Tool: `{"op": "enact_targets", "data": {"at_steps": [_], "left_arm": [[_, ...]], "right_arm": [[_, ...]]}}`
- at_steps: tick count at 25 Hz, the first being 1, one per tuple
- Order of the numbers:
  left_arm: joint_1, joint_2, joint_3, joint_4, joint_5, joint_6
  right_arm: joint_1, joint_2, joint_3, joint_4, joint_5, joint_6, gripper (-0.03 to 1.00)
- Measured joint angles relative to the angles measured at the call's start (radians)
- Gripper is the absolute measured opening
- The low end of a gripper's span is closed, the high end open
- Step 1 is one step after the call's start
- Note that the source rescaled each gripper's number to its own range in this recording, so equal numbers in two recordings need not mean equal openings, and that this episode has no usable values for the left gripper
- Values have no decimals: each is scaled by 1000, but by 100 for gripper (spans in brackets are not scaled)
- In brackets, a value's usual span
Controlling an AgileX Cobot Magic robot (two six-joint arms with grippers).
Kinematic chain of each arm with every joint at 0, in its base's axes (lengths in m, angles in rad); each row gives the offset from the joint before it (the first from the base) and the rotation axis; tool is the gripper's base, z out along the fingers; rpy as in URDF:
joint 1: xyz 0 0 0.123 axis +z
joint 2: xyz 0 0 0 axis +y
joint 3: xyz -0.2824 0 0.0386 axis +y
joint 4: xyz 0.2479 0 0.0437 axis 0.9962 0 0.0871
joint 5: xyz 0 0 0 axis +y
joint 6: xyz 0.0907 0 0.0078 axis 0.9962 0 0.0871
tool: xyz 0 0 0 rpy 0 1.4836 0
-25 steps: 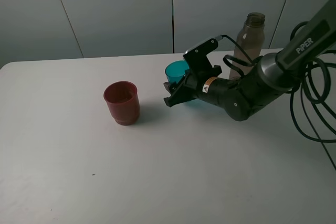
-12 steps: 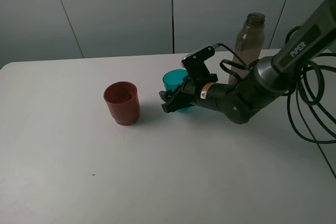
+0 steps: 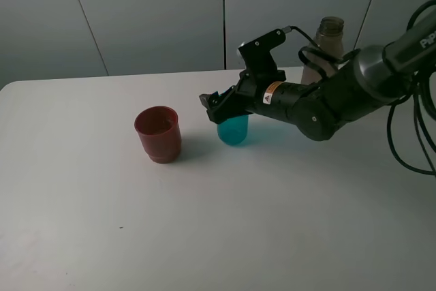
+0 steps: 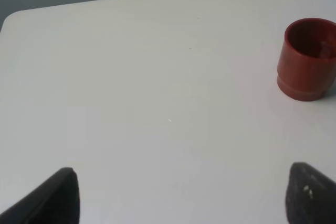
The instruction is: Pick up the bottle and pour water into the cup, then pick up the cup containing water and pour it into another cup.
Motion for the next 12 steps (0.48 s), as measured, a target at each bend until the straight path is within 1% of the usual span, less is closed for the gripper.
{"op": "enact_targets", "data": {"at_steps": [2, 4, 6, 8, 10, 12], "left_arm": [[0, 0, 0, 0, 0, 0], [0, 0, 0, 0, 0, 0], [0, 0, 0, 0, 0, 0], [0, 0, 0, 0, 0, 0], [0, 0, 0, 0, 0, 0], [0, 0, 0, 0, 0, 0]], "right_arm": [[0, -70, 0, 0, 83, 28, 99], [0, -141, 0, 0, 202, 83, 99], [0, -221, 0, 9, 377, 157, 99], [0, -291, 0, 57, 564, 199, 100], [0, -354, 5, 100, 750, 212, 100], [-5, -419, 24, 152, 875, 199, 100]]}}
